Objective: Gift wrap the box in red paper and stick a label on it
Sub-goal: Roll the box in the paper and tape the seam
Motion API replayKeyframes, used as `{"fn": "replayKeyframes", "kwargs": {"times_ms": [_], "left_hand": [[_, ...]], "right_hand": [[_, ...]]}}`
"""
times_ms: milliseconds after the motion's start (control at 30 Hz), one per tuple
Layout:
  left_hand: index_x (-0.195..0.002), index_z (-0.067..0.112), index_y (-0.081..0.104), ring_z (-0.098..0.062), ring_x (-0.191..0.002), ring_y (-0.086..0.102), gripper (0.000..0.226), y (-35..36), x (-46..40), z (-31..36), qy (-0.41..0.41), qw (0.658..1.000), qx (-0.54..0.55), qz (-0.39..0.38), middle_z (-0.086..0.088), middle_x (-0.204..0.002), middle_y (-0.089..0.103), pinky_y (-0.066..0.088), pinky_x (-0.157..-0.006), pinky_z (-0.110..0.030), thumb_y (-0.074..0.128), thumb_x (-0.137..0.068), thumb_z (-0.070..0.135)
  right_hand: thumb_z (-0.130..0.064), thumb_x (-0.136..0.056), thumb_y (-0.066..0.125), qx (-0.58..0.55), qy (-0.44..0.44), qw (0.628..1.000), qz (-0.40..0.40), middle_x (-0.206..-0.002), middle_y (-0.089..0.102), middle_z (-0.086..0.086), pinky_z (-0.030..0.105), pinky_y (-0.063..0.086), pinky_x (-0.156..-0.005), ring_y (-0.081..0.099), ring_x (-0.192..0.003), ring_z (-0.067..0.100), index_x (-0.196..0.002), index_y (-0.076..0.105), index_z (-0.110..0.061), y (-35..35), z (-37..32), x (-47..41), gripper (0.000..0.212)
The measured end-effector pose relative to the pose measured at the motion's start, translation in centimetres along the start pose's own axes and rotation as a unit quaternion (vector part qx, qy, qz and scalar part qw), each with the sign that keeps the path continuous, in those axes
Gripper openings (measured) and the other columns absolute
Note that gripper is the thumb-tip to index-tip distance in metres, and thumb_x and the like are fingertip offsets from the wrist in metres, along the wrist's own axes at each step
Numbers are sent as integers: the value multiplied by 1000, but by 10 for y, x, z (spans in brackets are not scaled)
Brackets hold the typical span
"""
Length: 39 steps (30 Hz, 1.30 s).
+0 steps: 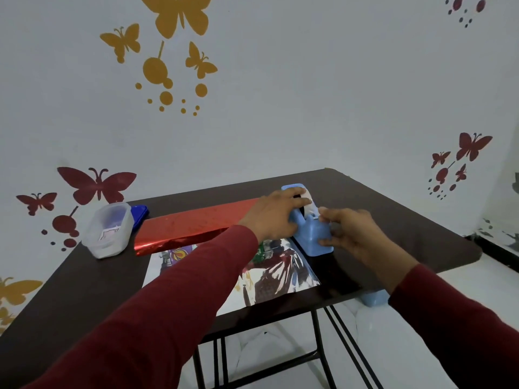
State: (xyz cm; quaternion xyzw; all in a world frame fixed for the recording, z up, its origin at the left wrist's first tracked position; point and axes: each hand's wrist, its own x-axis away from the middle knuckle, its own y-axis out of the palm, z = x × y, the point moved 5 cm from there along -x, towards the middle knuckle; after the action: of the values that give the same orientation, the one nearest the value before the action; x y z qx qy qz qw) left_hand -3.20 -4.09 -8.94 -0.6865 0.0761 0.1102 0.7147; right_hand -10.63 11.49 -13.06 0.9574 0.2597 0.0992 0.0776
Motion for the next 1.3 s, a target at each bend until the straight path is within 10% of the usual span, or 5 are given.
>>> {"fn": "replayKeyframes", "kwargs": {"times_ms": [533, 667, 800, 967, 1300], "left_hand": [[-154, 31, 42, -33, -135, 49, 73, 3, 10, 9, -15, 999, -20, -33, 9, -169, 18, 51, -98, -46, 62, -85, 19], [-151, 28, 48, -29, -139, 45, 68, -4, 14, 14, -10, 1000, -19, -22, 7, -167, 28, 49, -100, -45, 61, -86, 17], [-133, 23, 68, -19, -124, 56, 45, -19, 20, 17, -41, 990, 113, 70, 1, -136, 64, 50, -98, -36, 61, -90, 15], [-111, 26, 79, 7, -72, 61, 21, -39, 32, 27, -60, 946, 312, 64, 25, -81, 72, 50, -73, -14, 76, -91, 31], [-81, 12, 77, 1, -54, 51, 13, -65, 71, 10, -48, 953, 283, 97, 5, -66, 68, 44, -58, -17, 77, -91, 21]], "right_hand": [[-9, -79, 70, 336, -77, 937, 56, -67, 65, 10, 29, 56, -64, 57, -58, 16, -64, 71, -1, -8, -12, -10, 17], [-12, -85, 77, 366, -108, 924, 27, -105, 78, -1, 28, 54, -75, 65, -80, 14, -68, 76, -9, -18, -5, -5, 17], [-21, -92, 75, 287, -150, 946, 11, -124, 72, -6, 36, 53, -99, 66, -111, 11, -71, 76, -14, -28, -9, 11, 23], [-25, -96, 72, 270, -224, 937, 5, -112, 75, -13, 15, 48, -78, 68, -98, -2, -98, 81, -21, -19, -25, 39, 10], [-30, -94, 74, 319, -203, 924, -63, -85, 75, 1, 35, 60, -82, 70, -87, 19, -95, 80, -27, 36, -34, 49, 6]]}}
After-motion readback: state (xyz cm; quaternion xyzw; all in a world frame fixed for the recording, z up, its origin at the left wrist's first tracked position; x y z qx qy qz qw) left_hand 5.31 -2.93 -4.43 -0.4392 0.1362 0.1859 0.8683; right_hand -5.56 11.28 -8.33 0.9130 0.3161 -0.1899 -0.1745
